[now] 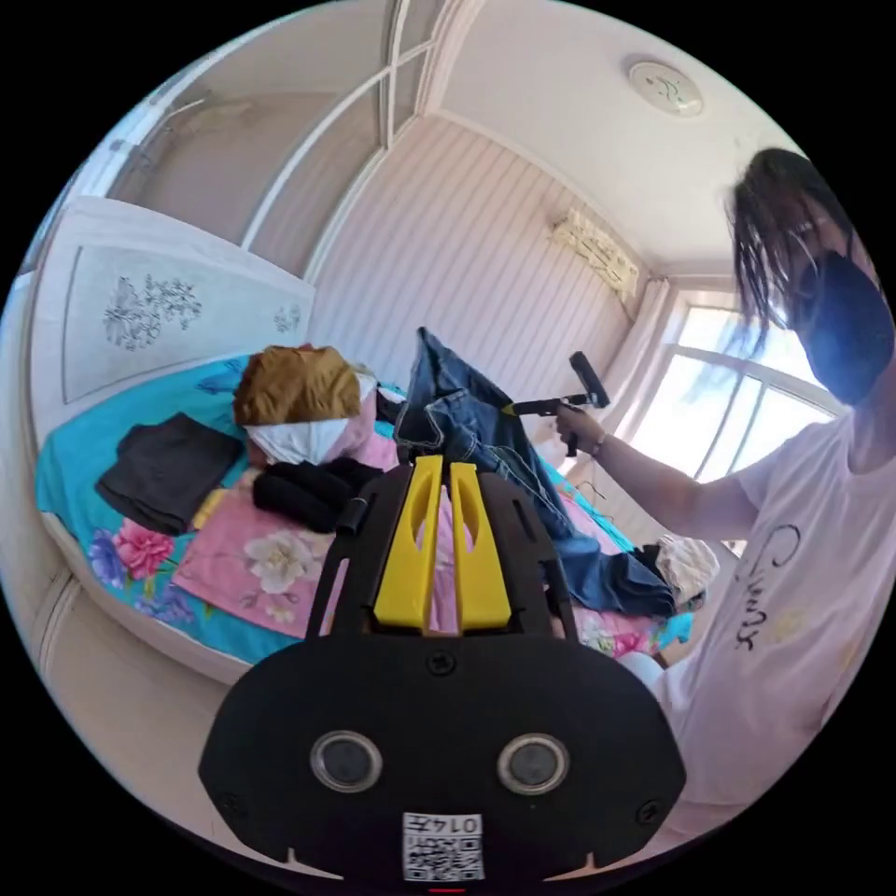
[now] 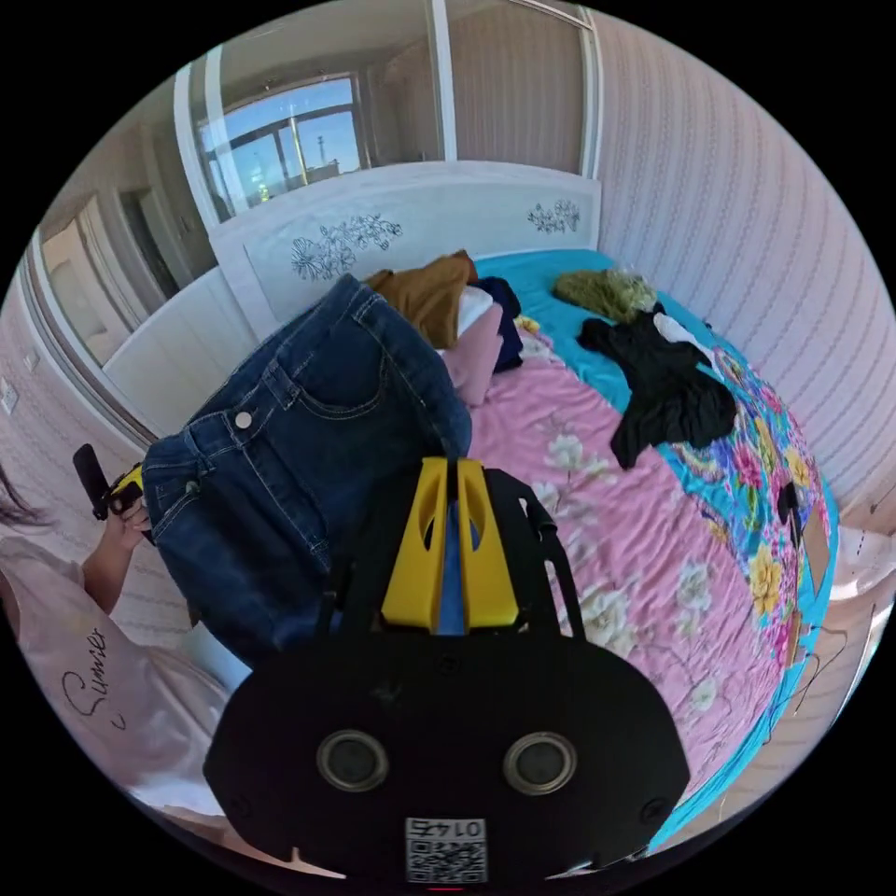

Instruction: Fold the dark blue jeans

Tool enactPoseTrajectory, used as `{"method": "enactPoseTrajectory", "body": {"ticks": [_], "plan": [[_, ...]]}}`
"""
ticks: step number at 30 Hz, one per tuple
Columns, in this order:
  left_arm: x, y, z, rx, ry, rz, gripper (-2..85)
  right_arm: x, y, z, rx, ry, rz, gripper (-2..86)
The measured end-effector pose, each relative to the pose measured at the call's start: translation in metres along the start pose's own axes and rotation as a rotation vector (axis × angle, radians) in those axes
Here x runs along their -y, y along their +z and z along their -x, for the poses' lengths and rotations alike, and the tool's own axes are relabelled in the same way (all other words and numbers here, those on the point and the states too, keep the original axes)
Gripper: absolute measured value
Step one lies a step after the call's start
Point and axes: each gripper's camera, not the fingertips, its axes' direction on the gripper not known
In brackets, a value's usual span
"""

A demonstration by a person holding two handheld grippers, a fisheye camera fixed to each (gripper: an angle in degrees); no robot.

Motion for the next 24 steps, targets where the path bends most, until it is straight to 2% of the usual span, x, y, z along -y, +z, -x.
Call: {"method": "enactPoseTrajectory", "body": {"ticks": [1, 2, 4, 7, 9, 13, 16, 18, 21, 24], "plan": [[0.009, -0.003, 0.010, 0.166, 0.018, -0.007, -0.7, 0.013, -0.001, 0.002, 0.024, -0.020, -0.020, 2.4], [0.012, -0.003, 0.016, 0.254, 0.017, 0.005, -0.6, 0.036, 0.002, 0.007, 0.074, -0.040, -0.061, 3.1], [0.012, 0.008, 0.047, 0.530, -0.035, 0.129, -0.6, 0.057, 0.020, 0.015, 0.143, -0.041, -0.074, 6.4], [-0.009, 0.022, 0.074, 0.635, -0.107, 0.292, -0.9, 0.046, 0.067, 0.024, 0.186, -0.009, 0.072, 9.0], [-0.023, 0.030, 0.073, 0.562, -0.128, 0.373, -0.9, -0.008, 0.092, 0.020, 0.177, 0.003, 0.211, 9.6], [-0.043, 0.066, 0.031, 0.417, -0.026, 0.508, -0.8, -0.142, 0.079, -0.003, 0.161, 0.109, 0.267, 9.4], [-0.043, 0.106, -0.014, 0.287, 0.089, 0.584, -0.7, -0.269, 0.036, -0.029, 0.103, 0.366, 0.269, 9.2], [-0.037, 0.135, -0.042, 0.201, 0.166, 0.620, -0.6, -0.365, -0.009, -0.042, 0.036, 0.611, 0.261, 8.9], [-0.022, 0.192, -0.094, 0.078, 0.320, 0.651, -0.3, -0.455, -0.066, -0.050, -0.061, 0.851, 0.211, 8.8], [-0.002, 0.256, -0.143, -0.025, 0.423, 0.674, 0.2, -0.501, -0.107, -0.059, -0.156, 0.959, 0.158, 9.9]]}}
